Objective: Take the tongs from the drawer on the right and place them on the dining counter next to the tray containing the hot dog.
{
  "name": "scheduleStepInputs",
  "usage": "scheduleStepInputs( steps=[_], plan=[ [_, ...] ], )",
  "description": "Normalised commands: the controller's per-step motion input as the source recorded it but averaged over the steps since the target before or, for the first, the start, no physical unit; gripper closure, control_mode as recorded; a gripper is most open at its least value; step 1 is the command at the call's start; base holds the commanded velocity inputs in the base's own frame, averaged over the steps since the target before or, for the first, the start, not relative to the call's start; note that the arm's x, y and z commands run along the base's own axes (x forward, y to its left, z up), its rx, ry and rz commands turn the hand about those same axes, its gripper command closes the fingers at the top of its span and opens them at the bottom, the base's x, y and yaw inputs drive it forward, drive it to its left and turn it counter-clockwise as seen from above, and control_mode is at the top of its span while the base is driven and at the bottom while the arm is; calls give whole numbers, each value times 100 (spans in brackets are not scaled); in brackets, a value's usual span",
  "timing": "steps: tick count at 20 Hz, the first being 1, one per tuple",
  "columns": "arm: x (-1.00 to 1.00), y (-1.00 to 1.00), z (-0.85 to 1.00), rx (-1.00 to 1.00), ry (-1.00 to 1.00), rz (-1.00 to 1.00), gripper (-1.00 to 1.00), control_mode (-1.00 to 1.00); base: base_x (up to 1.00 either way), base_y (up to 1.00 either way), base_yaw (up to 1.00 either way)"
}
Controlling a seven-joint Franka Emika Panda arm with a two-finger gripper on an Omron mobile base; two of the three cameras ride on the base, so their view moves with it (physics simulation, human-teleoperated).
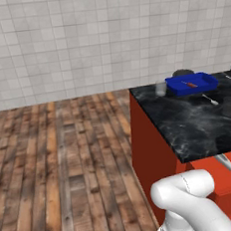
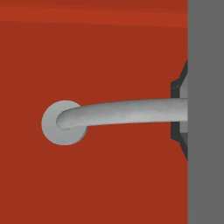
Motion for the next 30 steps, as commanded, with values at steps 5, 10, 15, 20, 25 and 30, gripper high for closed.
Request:
scheduleStepInputs(
  steps=[5, 10, 15, 20, 25, 30],
  plan=[
    [-11, 0, 0, 0, 0, 0, 100, -100, 0, 0, 0],
    [0, 0, 0, 0, 0, 0, 100, -100, 0, 0, 0],
    [0, 0, 0, 0, 0, 0, 100, -100, 0, 0, 0],
    [-5, 0, 0, 0, 0, 0, -100, -100, 0, 0, 0],
    [-7, 0, 0, 0, 0, 0, -100, -100, 0, 0, 0],
    [-4, 0, 0, 0, 0, 0, -100, -100, 0, 0, 0]
  ],
)
